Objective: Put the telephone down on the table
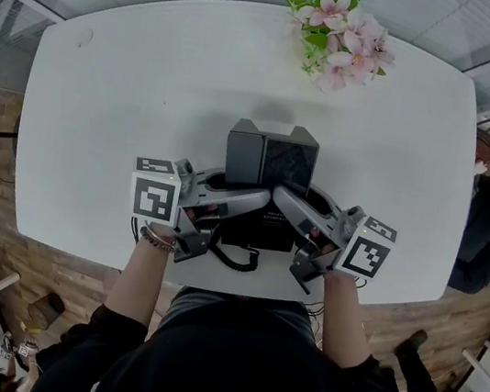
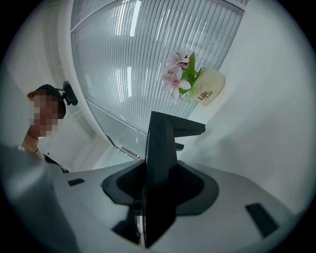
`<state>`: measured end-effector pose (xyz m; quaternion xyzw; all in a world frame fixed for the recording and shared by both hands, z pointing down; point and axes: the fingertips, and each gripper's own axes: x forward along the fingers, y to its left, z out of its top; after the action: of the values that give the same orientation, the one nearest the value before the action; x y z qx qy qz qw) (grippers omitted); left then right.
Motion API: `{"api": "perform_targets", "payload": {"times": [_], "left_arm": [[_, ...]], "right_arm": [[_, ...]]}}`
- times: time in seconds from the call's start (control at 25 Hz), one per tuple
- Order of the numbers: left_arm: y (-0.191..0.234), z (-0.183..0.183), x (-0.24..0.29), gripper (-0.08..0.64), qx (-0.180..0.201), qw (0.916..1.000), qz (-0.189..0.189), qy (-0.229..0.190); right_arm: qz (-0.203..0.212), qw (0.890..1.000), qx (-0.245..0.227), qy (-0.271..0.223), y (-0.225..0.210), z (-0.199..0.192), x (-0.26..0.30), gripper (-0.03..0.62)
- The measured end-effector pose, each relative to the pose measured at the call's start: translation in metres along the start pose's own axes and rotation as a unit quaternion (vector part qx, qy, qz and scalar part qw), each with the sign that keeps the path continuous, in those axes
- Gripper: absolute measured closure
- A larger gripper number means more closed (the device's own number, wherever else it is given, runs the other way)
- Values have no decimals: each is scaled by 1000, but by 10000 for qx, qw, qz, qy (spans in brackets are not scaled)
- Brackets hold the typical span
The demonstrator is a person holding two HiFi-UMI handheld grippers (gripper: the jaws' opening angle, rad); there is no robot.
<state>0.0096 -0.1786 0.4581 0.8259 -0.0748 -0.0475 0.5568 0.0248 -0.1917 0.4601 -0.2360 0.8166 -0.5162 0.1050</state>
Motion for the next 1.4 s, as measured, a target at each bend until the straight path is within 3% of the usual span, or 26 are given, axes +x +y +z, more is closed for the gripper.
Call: {"api": "perform_targets", "payload": {"times": [1.4], "left_arm": [[14, 1, 2, 376, -534, 9983, 233, -9]], "right_arm": [[-204, 9980, 594, 82, -15, -1, 3, 407]]}}
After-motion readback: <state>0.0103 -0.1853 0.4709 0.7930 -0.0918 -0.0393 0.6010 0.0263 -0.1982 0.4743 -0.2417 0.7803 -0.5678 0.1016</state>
